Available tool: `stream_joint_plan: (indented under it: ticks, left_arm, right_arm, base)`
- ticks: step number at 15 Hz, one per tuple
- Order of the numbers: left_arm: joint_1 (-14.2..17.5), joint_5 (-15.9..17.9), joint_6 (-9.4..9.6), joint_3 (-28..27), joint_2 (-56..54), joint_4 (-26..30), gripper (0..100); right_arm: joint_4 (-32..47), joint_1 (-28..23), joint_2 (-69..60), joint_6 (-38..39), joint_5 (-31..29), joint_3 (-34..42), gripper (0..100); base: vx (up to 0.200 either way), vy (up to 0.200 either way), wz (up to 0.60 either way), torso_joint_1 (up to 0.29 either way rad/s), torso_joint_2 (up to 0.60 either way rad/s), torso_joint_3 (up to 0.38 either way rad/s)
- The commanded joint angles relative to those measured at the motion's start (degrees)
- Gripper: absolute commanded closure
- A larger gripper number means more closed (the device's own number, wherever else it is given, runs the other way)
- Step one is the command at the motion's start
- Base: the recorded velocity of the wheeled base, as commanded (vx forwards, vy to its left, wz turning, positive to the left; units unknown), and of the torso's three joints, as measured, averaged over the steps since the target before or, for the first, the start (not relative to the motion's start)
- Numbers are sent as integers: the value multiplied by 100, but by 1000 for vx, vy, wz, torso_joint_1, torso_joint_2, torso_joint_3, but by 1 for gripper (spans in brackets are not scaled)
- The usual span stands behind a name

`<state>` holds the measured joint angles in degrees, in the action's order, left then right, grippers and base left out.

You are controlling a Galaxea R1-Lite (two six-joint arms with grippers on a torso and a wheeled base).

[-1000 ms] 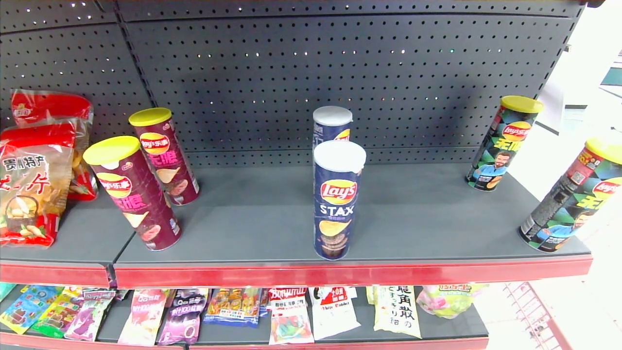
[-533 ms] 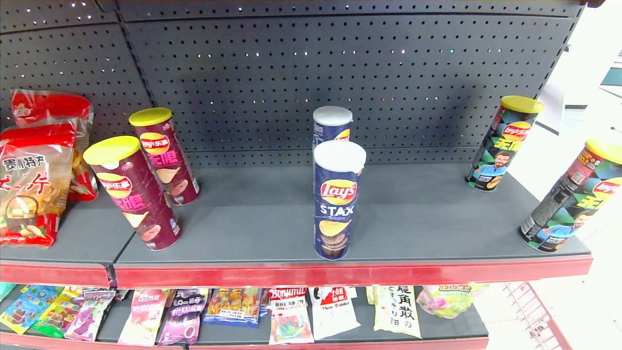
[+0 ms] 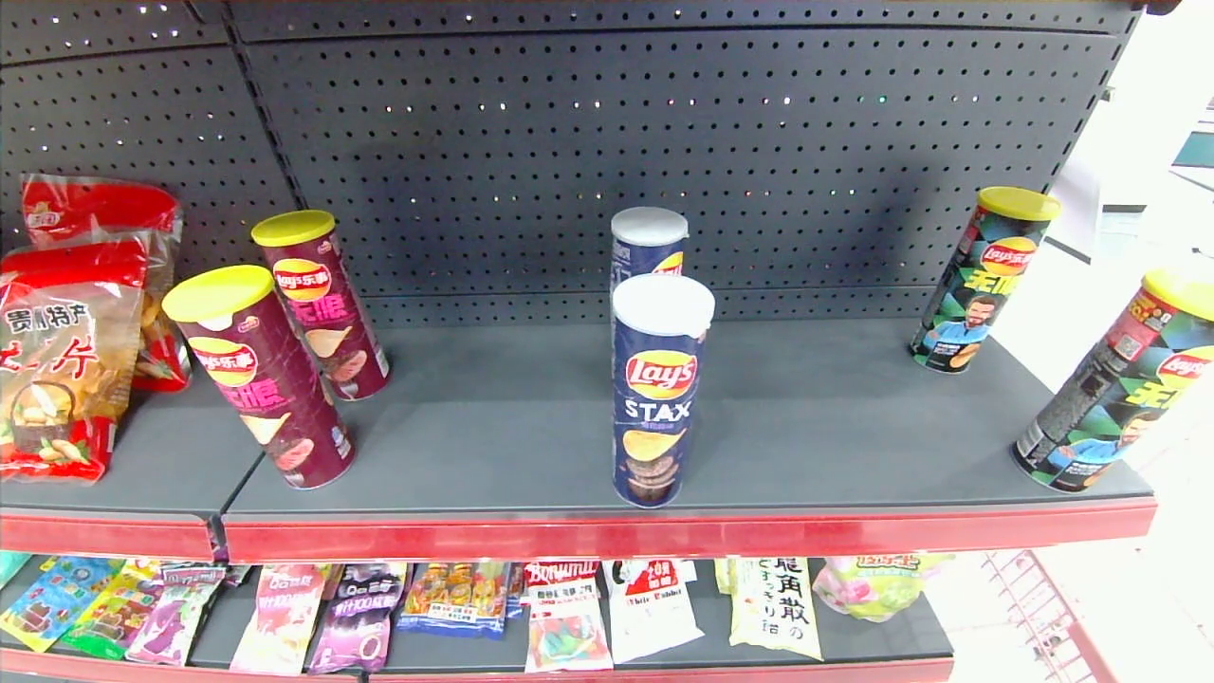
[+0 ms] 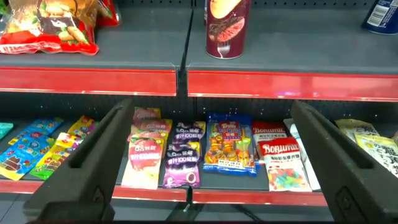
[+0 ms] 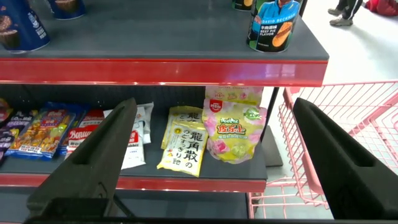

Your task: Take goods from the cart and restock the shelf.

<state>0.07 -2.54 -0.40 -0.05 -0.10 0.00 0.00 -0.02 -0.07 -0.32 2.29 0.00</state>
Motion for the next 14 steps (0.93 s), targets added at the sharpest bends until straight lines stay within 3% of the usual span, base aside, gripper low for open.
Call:
stream_joint_plan:
  ticks: [1,14]
  left_arm:
    - [1,-1,-4,-4,10,0,0]
    - [1,-1,-4,-4,10,0,0]
  right_arm:
    - [0,2,7,-3,-1,0,0]
    - [0,2,7,-3,-1,0,0]
  base:
    - [0,0,0,0,0,0]
    - [0,0,0,0,0,0]
